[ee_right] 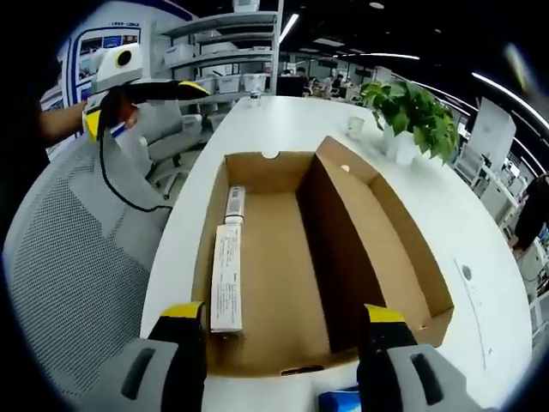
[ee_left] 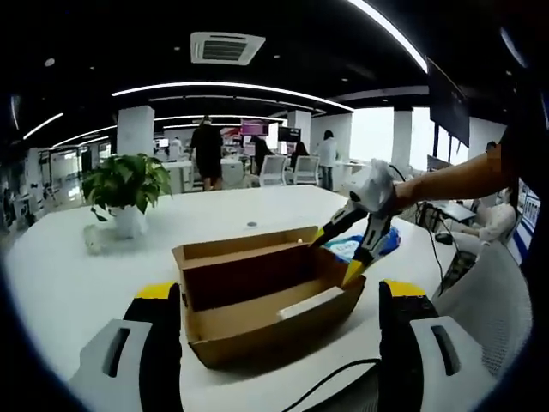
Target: Operate the shoe box by opening the lid, removing the specified soft item, and placing it in the target area until the item is outside and the box remains undamaged.
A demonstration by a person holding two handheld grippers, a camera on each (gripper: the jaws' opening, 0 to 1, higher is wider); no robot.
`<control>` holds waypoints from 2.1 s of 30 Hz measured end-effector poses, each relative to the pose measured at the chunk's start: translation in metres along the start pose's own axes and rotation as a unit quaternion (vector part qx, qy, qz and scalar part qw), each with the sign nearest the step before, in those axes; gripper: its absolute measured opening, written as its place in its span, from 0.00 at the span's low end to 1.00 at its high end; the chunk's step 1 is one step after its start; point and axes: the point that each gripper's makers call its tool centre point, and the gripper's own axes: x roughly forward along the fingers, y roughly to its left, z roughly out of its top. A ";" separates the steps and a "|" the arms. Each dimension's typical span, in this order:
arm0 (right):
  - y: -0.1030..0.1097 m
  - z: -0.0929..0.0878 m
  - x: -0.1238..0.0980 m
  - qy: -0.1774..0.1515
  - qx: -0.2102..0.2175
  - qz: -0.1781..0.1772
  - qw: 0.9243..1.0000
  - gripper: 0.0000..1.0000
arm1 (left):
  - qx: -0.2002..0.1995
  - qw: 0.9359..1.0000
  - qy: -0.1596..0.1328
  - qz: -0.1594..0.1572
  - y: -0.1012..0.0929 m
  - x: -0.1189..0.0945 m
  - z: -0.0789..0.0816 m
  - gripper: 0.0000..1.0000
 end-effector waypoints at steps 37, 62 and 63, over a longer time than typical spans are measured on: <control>0.007 0.000 0.030 0.016 -0.001 0.047 0.999 0.69 | 0.021 0.999 0.032 -0.005 0.018 -0.012 0.016 1.00; 0.019 0.011 0.038 0.006 -0.036 0.070 0.997 0.46 | 0.015 0.999 0.043 -0.004 0.008 -0.013 0.005 1.00; 0.020 0.012 0.040 0.005 -0.036 0.071 0.997 0.45 | 0.014 0.999 0.044 -0.004 0.008 -0.013 0.004 1.00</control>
